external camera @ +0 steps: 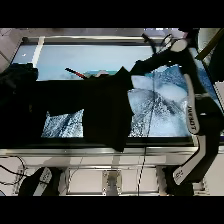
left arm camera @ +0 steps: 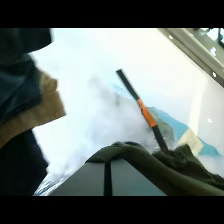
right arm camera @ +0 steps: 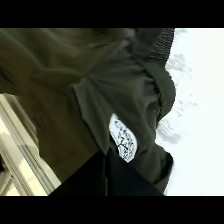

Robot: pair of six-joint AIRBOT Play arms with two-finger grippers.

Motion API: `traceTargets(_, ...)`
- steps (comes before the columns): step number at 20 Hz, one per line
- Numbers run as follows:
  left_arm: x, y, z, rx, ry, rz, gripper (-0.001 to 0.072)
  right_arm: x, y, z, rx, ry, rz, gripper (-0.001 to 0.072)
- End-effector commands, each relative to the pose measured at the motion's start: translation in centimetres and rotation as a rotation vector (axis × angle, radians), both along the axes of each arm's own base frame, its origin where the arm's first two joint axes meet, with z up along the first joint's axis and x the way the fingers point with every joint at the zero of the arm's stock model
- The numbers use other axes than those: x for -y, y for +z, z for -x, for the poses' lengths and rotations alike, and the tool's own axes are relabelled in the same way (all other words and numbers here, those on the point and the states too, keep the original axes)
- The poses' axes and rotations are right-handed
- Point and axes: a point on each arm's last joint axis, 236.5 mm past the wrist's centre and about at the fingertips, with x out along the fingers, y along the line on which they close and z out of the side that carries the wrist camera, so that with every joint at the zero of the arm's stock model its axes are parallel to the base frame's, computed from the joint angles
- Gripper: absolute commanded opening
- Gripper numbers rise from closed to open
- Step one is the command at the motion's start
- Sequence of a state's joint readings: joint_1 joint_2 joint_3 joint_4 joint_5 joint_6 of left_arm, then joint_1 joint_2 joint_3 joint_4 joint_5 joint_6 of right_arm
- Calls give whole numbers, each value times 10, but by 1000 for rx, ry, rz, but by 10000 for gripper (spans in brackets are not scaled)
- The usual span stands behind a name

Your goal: Fold the clothes and pants, and hang the long-sleeved shirts on hangers.

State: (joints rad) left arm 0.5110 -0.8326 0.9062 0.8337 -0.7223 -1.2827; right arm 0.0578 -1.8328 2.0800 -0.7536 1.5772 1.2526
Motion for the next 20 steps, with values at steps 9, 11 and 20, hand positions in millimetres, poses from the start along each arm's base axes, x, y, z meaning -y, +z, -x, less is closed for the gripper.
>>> traceTargets(9,145,-74,-178,-103,-424,-149,7,72,-53,86,-144,-143,383,38)
traceTargets(11,155,-100,-188,-141,-444,-140,9,50,-81,55,-53,-231,344,39)
traceTargets(20,58,-67,-64,-443,-420,-70,487,130,-34,24,147,-367,522,454)
